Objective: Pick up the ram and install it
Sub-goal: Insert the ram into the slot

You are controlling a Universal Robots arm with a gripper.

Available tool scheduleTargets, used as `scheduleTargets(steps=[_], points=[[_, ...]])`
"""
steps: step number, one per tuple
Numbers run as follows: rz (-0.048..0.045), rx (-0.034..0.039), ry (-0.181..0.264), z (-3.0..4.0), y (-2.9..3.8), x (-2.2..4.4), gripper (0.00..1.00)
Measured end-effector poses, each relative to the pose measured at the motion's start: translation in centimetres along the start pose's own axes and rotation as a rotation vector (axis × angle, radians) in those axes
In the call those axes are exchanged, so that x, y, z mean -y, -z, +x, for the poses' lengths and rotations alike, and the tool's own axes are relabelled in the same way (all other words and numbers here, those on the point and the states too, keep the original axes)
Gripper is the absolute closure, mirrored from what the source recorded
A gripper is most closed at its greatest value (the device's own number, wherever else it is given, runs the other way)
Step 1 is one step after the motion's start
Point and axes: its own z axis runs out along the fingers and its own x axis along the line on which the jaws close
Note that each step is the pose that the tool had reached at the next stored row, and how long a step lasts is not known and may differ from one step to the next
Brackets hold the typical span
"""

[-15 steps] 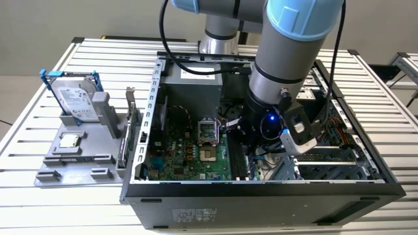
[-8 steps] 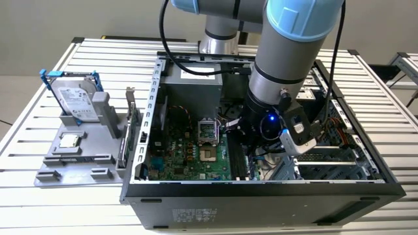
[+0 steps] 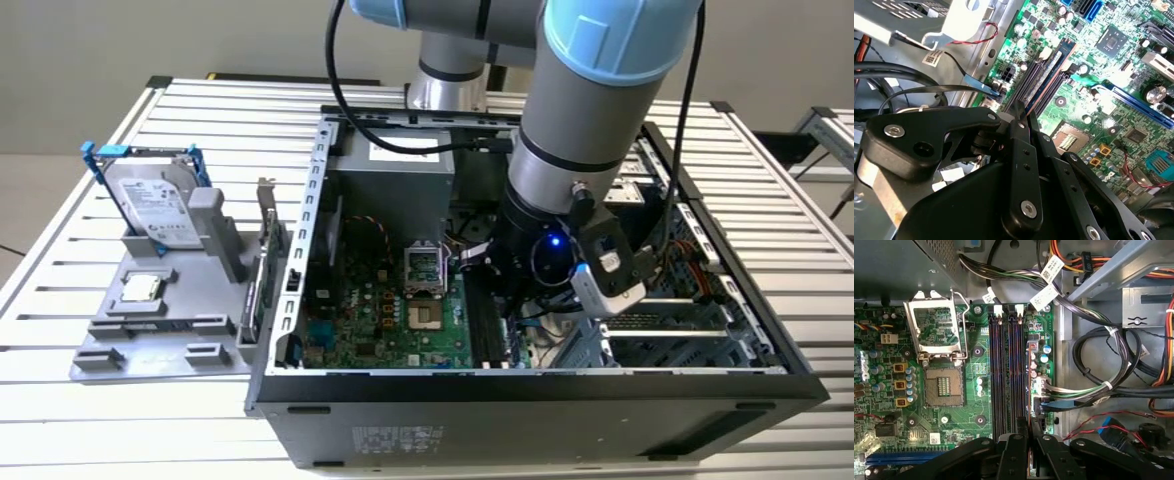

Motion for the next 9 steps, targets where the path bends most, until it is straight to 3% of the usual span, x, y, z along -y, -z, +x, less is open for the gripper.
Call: scheduleTargets(steps=[9], points=[[0.0001, 0.0000, 0.000, 0.05, -0.51, -0.74, 1.00]])
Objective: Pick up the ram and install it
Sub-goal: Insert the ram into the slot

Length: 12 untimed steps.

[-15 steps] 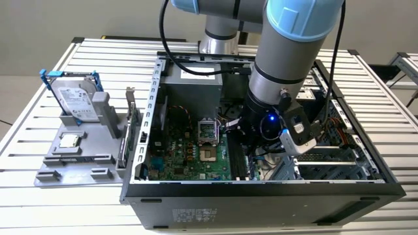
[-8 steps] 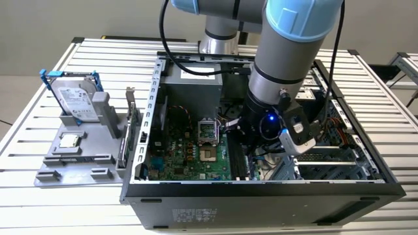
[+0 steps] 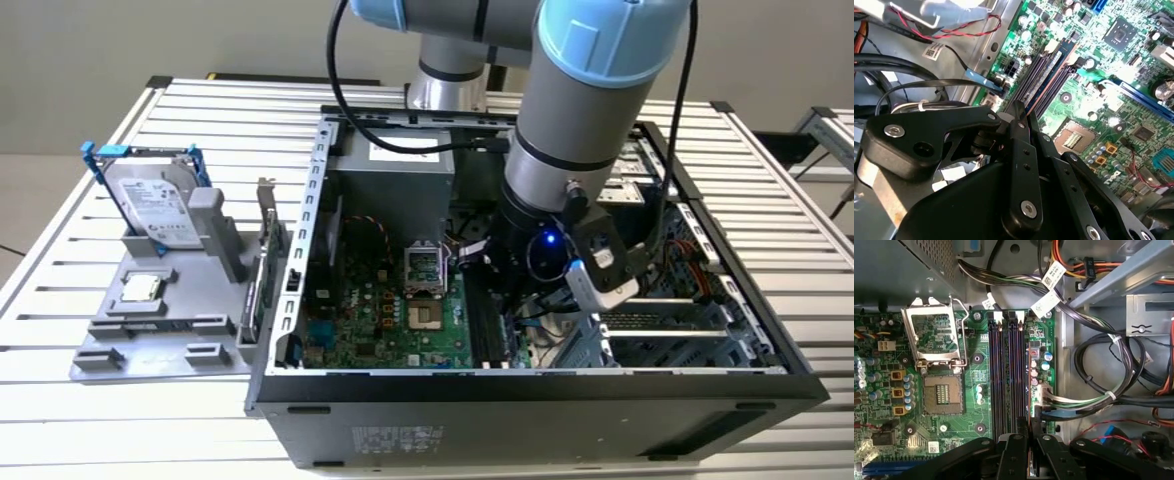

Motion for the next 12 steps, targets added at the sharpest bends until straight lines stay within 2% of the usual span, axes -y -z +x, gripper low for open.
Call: scheduleTargets(steps=[4, 12], points=[[-0.0001, -0.0002, 0.000, 0.03, -0.12, -0.08, 1.00], [0.0001, -0.0004, 0.000, 0.10, -0.92, -0.84, 1.00]])
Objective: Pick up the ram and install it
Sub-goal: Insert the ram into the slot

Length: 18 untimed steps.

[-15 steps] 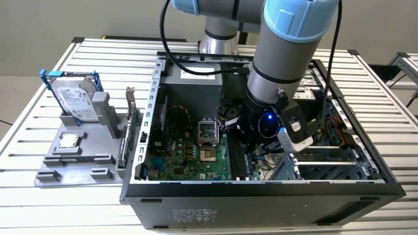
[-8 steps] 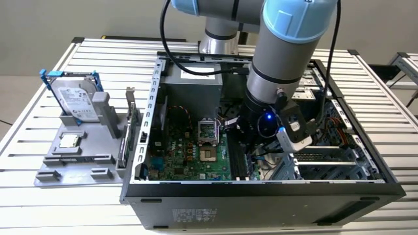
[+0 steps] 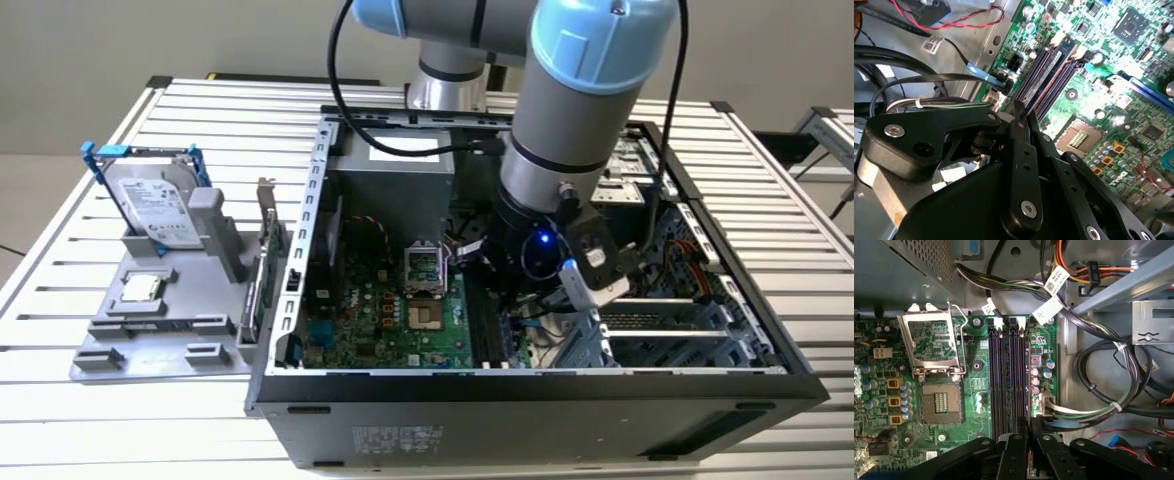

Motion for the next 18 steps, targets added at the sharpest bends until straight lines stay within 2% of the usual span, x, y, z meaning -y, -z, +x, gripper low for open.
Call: scheduleTargets(steps=[5, 9, 18], points=[[-0.0002, 0.0001, 0.000, 0.03, -0.52, -0.48, 1.00], [-0.0001, 0.0000, 0.000, 0.04, -0.59, -0.82, 1.00], [-0.0001, 0.0000, 0.003, 0.06, -0.83, -0.99, 1.00]])
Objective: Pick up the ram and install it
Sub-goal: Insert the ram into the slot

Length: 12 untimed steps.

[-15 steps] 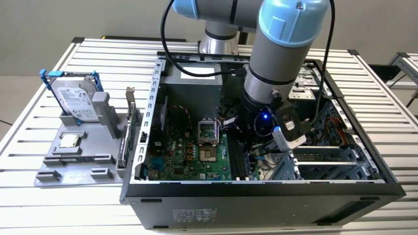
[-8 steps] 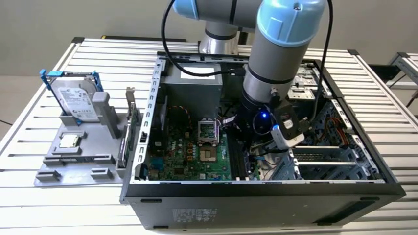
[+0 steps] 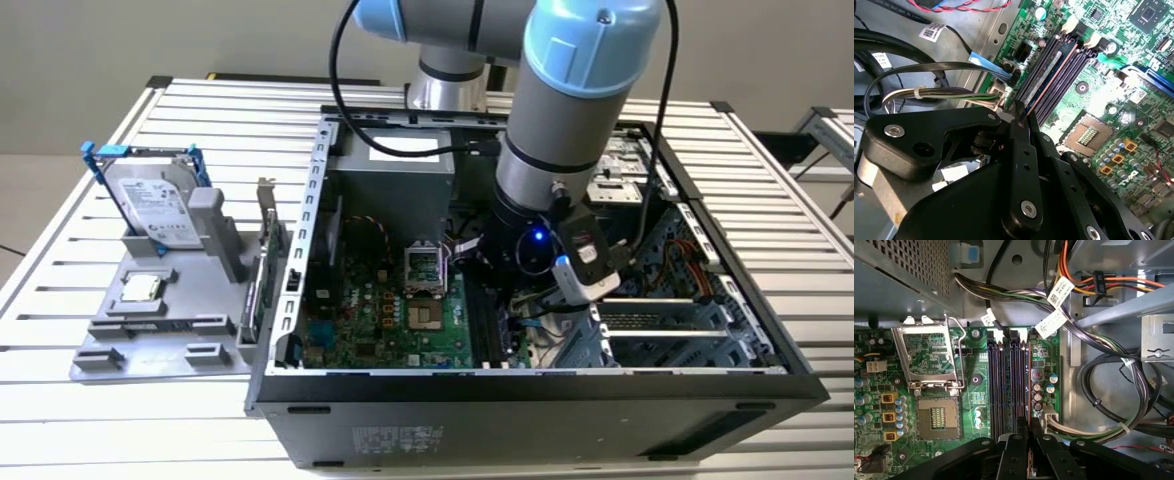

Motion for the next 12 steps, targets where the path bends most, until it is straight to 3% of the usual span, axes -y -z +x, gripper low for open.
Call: scheduleTargets(steps=[12], points=[[-0.0004, 0.0001, 0.001, 0.05, -0.05, 0.03, 1.00]])
